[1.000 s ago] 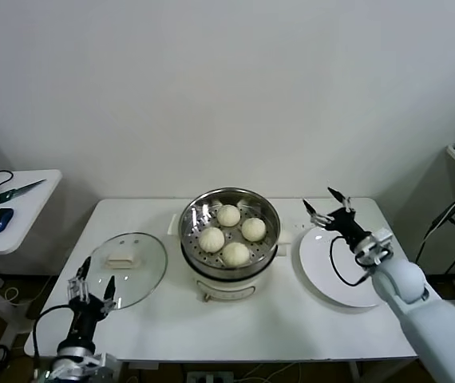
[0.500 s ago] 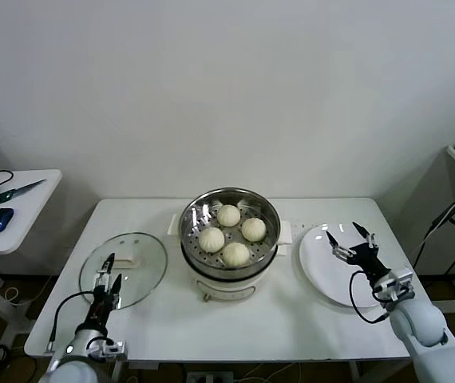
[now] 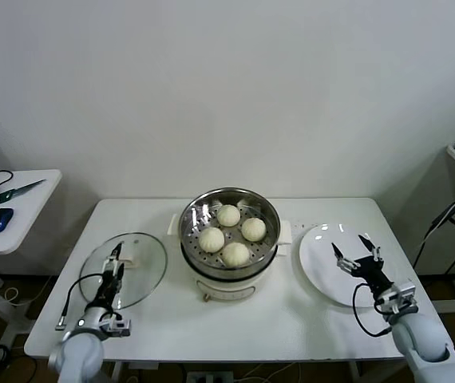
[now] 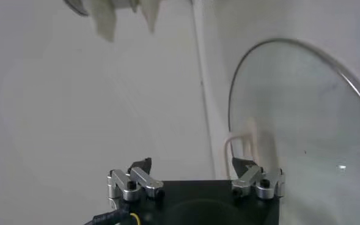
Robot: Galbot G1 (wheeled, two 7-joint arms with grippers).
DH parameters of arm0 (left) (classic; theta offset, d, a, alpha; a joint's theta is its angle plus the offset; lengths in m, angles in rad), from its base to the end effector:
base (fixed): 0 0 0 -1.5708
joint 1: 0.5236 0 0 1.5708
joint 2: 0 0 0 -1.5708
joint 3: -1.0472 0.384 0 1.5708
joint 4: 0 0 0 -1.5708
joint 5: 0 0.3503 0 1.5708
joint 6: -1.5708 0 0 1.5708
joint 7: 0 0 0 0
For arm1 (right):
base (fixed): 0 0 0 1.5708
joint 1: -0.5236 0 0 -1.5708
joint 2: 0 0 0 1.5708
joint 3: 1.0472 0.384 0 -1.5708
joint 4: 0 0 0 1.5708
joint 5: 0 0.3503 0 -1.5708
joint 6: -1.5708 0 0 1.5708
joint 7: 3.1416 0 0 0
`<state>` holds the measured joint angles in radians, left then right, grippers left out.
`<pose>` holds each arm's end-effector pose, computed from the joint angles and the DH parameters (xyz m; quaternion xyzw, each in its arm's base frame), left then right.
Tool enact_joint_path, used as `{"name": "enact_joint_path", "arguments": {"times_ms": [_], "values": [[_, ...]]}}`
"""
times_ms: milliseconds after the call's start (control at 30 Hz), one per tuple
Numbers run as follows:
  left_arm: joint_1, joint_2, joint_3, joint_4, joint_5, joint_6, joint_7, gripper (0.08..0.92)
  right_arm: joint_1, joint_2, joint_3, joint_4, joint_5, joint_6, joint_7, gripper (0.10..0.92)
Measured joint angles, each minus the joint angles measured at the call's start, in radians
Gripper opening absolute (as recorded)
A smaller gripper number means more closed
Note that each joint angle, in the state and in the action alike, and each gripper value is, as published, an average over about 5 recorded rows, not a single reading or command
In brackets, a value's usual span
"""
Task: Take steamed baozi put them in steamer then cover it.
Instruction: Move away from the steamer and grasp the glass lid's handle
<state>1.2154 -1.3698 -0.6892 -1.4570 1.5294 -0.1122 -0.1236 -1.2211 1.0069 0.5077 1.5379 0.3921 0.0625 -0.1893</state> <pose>0.2708 0.1408 -0.4556 -0.0356 -0.6493 -0.7567 0.0670 0.2864 -0.2067 -0.3927 0.1035 -0.9882 0.0780 0.0814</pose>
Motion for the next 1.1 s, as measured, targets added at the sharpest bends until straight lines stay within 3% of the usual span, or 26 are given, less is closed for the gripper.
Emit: {"name": "enact_joint_path", "arguments": {"times_ms": [533,633,1100], "values": [[-0.119,-0.001,0.0,0.13,0.014,0.002,-0.024,0.823,-0.021,0.031,0.022,-0.021,-0.041,0.022,-0.013,0.823],[-0.133,-0.002,0.0,0.146,0.011,0.0,-0.025,0.793,-0.023,0.034,0.028,-0.023,-0.047,0.025,-0.016,0.823],[-0.148,0.001,-0.014,0.181,-0.022,-0.032,-0.019,0.395,-0.017,0.06,0.032,-0.044,-0.081,0.042,-0.026,0.823]]}}
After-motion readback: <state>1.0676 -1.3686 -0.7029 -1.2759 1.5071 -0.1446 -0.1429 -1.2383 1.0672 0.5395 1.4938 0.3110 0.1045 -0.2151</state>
